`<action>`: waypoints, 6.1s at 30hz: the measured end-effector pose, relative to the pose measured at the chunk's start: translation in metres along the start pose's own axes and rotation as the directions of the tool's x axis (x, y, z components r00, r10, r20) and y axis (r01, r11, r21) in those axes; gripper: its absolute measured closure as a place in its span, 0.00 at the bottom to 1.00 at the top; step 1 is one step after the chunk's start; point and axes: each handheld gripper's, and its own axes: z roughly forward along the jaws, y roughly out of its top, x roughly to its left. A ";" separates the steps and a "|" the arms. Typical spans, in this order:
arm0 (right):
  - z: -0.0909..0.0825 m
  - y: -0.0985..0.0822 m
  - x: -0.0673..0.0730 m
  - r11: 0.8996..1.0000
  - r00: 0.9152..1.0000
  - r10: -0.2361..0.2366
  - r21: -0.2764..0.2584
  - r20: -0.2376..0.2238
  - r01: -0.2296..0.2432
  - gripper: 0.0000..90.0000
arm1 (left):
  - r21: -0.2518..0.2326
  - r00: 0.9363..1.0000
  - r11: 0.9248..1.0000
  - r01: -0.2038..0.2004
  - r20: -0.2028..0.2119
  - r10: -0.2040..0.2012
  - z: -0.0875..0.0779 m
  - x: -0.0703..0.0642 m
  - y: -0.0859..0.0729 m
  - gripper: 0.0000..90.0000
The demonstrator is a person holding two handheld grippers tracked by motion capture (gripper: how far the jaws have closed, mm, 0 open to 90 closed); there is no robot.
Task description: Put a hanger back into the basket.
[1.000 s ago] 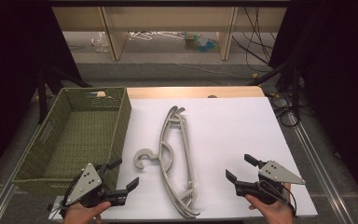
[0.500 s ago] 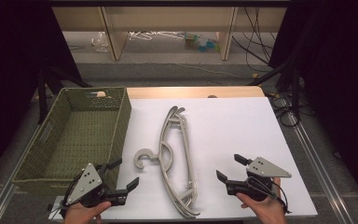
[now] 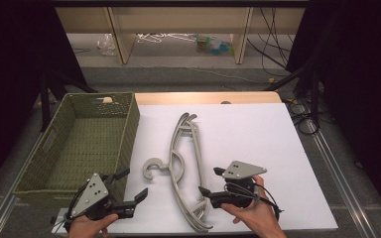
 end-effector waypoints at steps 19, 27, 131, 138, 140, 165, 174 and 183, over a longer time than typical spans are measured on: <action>0.078 0.025 0.031 0.939 0.993 -0.021 0.339 -0.115 0.059 0.38 | 0.006 1.000 1.000 0.007 -0.001 -0.007 -0.001 0.001 0.000 0.17; 0.102 0.026 0.029 0.901 0.992 -0.016 0.429 -0.127 0.069 0.44 | 0.007 1.000 1.000 0.014 0.003 -0.014 -0.001 -0.001 0.000 0.17; 0.019 0.053 -0.038 0.901 0.959 -0.065 0.396 -0.276 0.175 0.92 | 0.063 0.995 0.993 -0.095 -0.029 0.097 0.015 -0.005 0.003 0.19; -0.001 0.047 -0.041 0.909 0.939 -0.092 0.358 -0.331 0.216 0.92 | 0.145 0.976 0.965 -0.218 0.006 0.219 0.041 -0.016 0.012 0.28; -0.006 0.045 -0.039 0.906 0.932 -0.100 0.354 -0.350 0.230 0.92 | 0.148 0.970 0.959 -0.242 0.022 0.242 0.051 -0.016 0.015 0.32; -0.012 0.036 -0.033 0.868 0.869 -0.185 0.339 -0.459 0.364 0.92 | 0.234 0.814 0.809 -0.540 0.390 0.431 0.085 -0.022 0.023 0.75; -0.027 0.044 -0.051 0.898 0.880 -0.214 0.268 -0.425 0.348 0.85 | 0.212 0.789 0.795 -0.569 0.414 0.455 0.085 -0.031 0.038 0.85; -0.043 0.056 -0.064 0.959 0.966 -0.155 0.202 -0.208 0.198 0.53 | 0.316 0.897 0.871 -0.377 0.357 0.259 0.089 -0.033 0.055 0.88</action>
